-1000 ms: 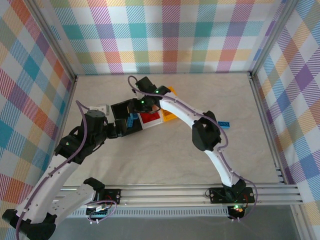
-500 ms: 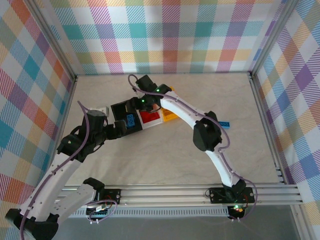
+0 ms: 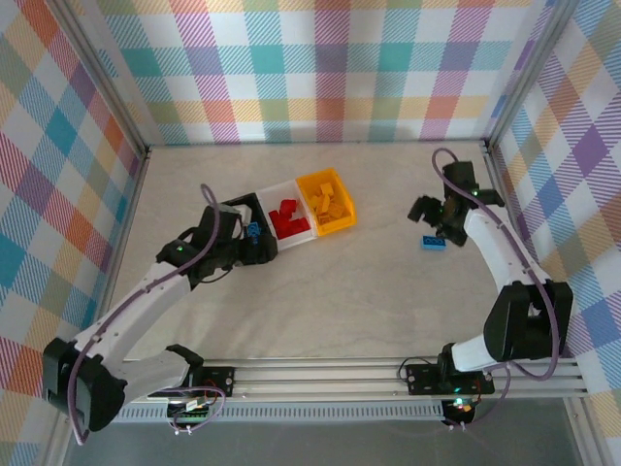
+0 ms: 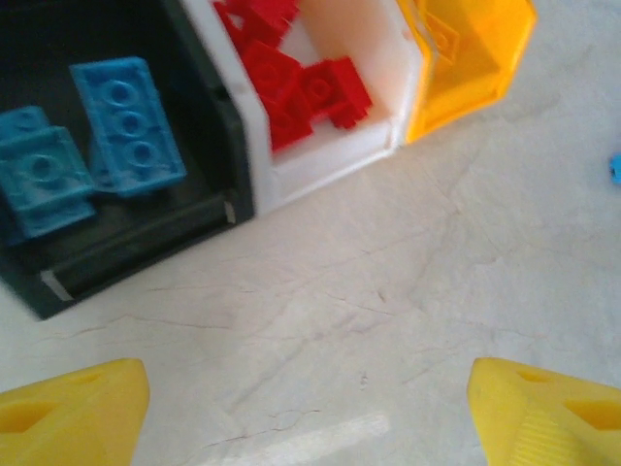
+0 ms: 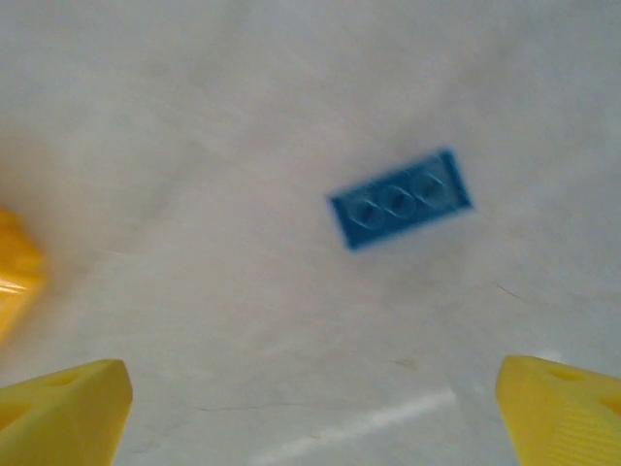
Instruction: Sort the legos into containers by color
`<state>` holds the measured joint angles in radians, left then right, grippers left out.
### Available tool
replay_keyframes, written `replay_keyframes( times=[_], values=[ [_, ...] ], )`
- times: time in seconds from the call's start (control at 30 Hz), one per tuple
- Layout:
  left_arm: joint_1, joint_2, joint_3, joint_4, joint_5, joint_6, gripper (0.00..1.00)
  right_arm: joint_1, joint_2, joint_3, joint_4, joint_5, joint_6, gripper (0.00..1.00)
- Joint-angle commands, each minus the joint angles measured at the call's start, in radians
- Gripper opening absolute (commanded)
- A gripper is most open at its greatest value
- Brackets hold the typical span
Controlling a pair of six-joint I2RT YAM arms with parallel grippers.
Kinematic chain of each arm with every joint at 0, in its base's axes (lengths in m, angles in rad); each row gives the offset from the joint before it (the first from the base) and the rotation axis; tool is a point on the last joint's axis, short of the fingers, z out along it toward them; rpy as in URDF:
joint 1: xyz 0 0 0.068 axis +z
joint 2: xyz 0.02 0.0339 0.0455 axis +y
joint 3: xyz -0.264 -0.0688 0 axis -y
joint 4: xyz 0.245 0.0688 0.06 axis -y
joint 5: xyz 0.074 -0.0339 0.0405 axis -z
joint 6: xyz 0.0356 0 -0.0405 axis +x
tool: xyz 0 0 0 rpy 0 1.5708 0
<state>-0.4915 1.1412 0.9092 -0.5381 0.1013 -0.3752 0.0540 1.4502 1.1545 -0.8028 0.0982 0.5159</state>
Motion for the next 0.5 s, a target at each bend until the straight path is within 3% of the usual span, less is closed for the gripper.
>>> replay_keyframes(
  times=[0.0,0.47],
  values=[
    [-0.039,0.034,0.054,0.061,0.033,-0.01,0.86,-0.047,0.022,-0.05,0.02,-0.004,-0.031,0.99],
    [-0.038,0.014,0.026,0.032,0.005,-0.008,0.87,-0.077,0.336,0.083,0.057,-0.017,-0.187,1.0]
  ],
)
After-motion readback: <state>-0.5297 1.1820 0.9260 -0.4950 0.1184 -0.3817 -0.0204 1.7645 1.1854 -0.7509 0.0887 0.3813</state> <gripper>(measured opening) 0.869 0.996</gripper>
